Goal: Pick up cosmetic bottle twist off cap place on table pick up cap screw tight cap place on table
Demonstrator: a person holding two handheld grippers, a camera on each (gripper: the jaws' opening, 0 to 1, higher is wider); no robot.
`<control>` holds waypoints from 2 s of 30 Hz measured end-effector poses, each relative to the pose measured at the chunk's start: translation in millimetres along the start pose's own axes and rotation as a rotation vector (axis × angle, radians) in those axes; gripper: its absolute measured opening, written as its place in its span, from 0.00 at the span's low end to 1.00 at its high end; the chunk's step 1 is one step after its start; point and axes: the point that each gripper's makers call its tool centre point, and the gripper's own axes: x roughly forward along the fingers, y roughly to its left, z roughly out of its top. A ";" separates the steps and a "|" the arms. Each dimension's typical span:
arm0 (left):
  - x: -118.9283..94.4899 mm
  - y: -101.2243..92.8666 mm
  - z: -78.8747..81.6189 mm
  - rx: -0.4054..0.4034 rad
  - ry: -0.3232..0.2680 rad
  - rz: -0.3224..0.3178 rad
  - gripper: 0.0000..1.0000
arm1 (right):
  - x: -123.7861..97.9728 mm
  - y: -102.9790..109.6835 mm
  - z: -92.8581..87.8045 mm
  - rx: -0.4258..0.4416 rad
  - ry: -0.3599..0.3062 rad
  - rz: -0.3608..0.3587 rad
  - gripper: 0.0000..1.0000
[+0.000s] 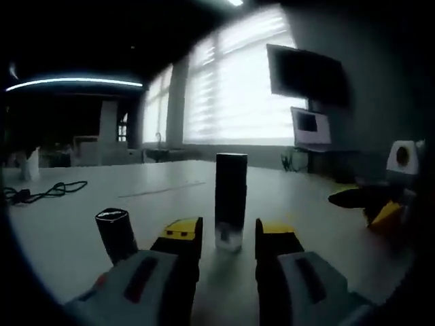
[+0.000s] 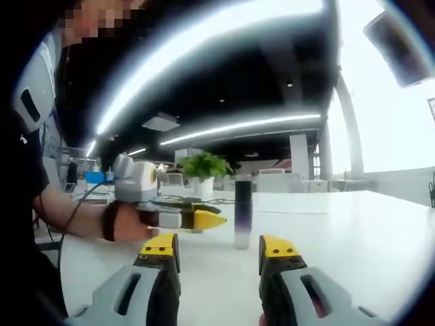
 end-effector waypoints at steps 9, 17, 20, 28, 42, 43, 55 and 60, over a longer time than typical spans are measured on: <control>19.5 -1.4 -1.3 -0.002 0.005 -0.003 0.21 | 0.1 -0.2 -0.7 -0.004 0.002 -0.001 0.40; 33.8 3.2 6.9 -0.006 -0.039 0.011 0.21 | 0.0 -0.6 -1.4 -0.004 0.003 0.000 0.40; 40.9 3.1 5.8 -0.008 -0.035 0.006 0.21 | -0.1 -0.6 -1.4 -0.004 0.003 0.001 0.40; 43.8 5.2 8.6 -0.021 -0.056 0.010 0.18 | -0.2 -0.9 -1.7 -0.013 0.004 -0.001 0.39; 44.7 1.2 6.1 -0.008 -0.063 -0.003 0.14 | -0.4 0.4 -0.7 -0.015 0.002 0.000 0.39; 44.6 1.3 6.1 -0.009 -0.063 -0.002 0.14 | -0.4 0.4 -0.8 -0.015 0.002 0.000 0.39; 34.0 -4.7 7.0 -0.006 -0.088 -0.030 0.13 | 0.0 -0.2 -0.6 -0.010 0.002 -0.003 0.38; 28.4 -4.9 7.4 -0.007 -0.089 -0.034 0.13 | 0.0 -0.3 -0.6 -0.011 0.001 -0.002 0.38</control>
